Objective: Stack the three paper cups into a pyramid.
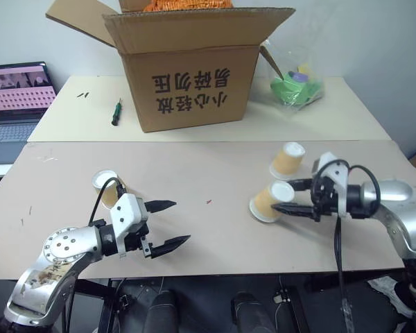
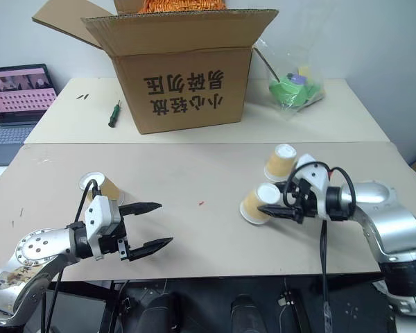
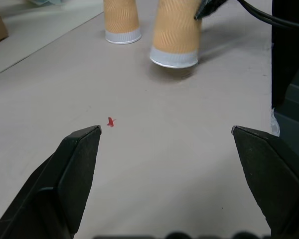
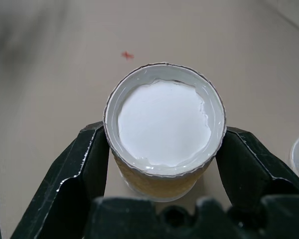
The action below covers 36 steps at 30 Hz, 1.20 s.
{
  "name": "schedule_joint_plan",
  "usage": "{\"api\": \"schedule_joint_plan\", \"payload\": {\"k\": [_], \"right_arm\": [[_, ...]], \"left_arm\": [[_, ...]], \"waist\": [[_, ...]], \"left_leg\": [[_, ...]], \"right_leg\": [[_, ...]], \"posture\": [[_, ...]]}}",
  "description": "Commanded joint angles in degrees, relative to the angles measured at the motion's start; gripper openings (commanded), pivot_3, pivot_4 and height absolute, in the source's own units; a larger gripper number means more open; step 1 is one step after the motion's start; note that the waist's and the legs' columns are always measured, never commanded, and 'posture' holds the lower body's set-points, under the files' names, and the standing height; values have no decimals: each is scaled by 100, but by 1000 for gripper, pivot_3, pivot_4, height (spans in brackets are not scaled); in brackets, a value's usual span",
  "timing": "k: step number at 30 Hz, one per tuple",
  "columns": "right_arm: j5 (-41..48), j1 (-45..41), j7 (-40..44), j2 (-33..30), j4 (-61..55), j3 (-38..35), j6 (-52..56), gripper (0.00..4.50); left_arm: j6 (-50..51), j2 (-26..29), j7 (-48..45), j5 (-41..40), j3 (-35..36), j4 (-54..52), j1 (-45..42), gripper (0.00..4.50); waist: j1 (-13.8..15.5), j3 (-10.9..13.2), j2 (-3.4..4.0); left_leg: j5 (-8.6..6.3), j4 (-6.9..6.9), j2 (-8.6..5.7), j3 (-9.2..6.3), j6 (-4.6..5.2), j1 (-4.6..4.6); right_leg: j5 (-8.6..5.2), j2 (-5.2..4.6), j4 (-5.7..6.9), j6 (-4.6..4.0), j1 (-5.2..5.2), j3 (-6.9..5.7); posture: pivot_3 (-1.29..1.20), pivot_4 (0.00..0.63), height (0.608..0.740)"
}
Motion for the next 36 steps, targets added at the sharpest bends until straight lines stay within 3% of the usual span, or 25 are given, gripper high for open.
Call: {"api": "schedule_joint_plan", "payload": {"k": [1,4,9,14,19,21,23,29,32,36], "right_arm": [[-32,-1101,120,526,226,535,48,3468],[-538,-2048,454,1227,1091,1391,-327,3468],[-1195,-3119,720,2359,2922,2135,-945,3468],[-1759,-3640,888,2992,4425,2397,-1635,3468],[-2026,-3883,986,3271,5151,2344,-1963,3468],[-2065,-3902,985,3302,5248,2270,-2006,4006],[-2052,-3855,1030,3229,5121,2175,-1977,4439],[-1491,-3478,1070,2295,3496,1288,-1061,4439],[-459,-2696,1158,1342,1672,268,341,4439],[735,-780,565,499,-300,-1444,1949,4439]], "left_arm": [[16,-26,1,12,-73,0,-135,4500],[31,-61,-14,20,-210,28,-240,4500],[52,-77,20,48,-264,38,-255,4500],[70,-121,125,63,-243,-57,-153,4500],[104,-163,302,71,-220,-215,8,4500],[104,-161,334,74,-220,-235,26,4500],[112,-162,362,73,-224,-238,16,4500],[110,-138,379,67,-231,-232,-2,4500],[87,-129,383,71,-201,-226,26,4500],[64,-142,421,127,-206,-206,50,4500]], "waist": [[-33,0,0],[-55,2,-4],[-32,3,-6],[72,3,-5],[96,3,-4],[88,3,-4],[96,3,-4],[168,4,-4],[290,4,-4],[378,2,-7]], "left_leg": [[0,0,1,0,0,0],[0,-2,3,-2,0,0],[0,-8,2,-4,0,-36],[-1,-15,2,-22,-1,-86],[0,-13,2,-26,-3,-102],[1,-13,3,-27,-5,-102],[1,-14,5,-28,-5,-102],[1,-14,4,-28,-6,-117],[1,-18,4,-29,-6,-122],[-2,-19,3,-39,-7,-121]], "right_leg": [[1,2,2,-1,-2,0],[14,5,8,4,-3,-2],[34,5,13,-2,-33,-8],[34,6,15,-7,-76,-31],[36,6,22,-10,-93,-38],[36,8,29,-11,-99,-37],[36,10,31,-12,-101,-38],[36,9,31,-12,-113,-37],[35,8,25,-14,-116,-41],[31,6,15,-19,-106,-51]], "posture": [[0,150,700],[0,150,700],[0,150,700],[0,150,700],[0,150,700],[0,150,700],[0,150,700],[0,150,700],[0,150,700],[0,150,700]]}}
